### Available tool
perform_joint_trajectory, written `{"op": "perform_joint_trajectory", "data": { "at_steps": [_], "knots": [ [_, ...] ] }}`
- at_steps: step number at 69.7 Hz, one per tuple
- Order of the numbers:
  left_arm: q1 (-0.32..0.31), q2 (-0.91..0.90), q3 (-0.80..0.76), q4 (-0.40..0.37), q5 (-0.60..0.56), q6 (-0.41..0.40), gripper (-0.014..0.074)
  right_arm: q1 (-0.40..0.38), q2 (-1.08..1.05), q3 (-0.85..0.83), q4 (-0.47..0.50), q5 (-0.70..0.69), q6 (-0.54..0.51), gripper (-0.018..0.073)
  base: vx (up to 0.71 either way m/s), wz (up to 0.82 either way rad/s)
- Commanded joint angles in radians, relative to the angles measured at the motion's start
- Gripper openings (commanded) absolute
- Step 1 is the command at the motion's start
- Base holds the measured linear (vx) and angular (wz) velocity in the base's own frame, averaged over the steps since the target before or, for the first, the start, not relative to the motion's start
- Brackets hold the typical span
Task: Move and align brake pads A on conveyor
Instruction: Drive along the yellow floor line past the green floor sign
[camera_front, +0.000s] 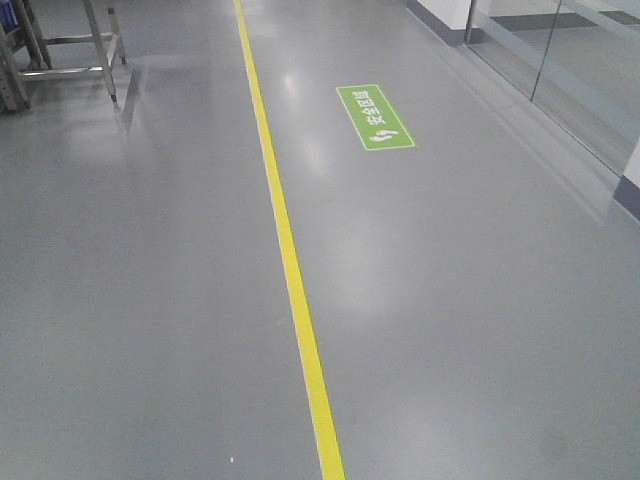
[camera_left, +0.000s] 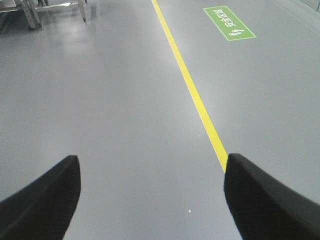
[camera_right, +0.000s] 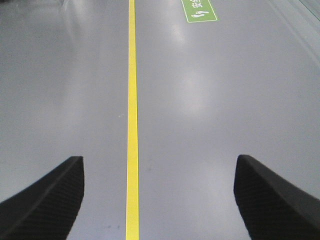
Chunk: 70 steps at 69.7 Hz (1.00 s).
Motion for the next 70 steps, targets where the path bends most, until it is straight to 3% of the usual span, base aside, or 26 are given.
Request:
{"op": "perform_joint_trajectory", "data": {
  "at_steps": [1, 70],
  "knots": [
    [0.001, 0.009, -0.024, 0.008, -0.069, -0.003, 0.0554, -0.007, 0.009, -0.027, 0.002, -0.063, -0.008, 0.0578, 0.48, 0.06],
    [0.001, 0.009, -0.024, 0.008, -0.069, -0.003, 0.0554, 0.015, 0.009, -0.027, -0.002, -0.065, -0.008, 0.0578, 0.63, 0.1]
  ]
}}
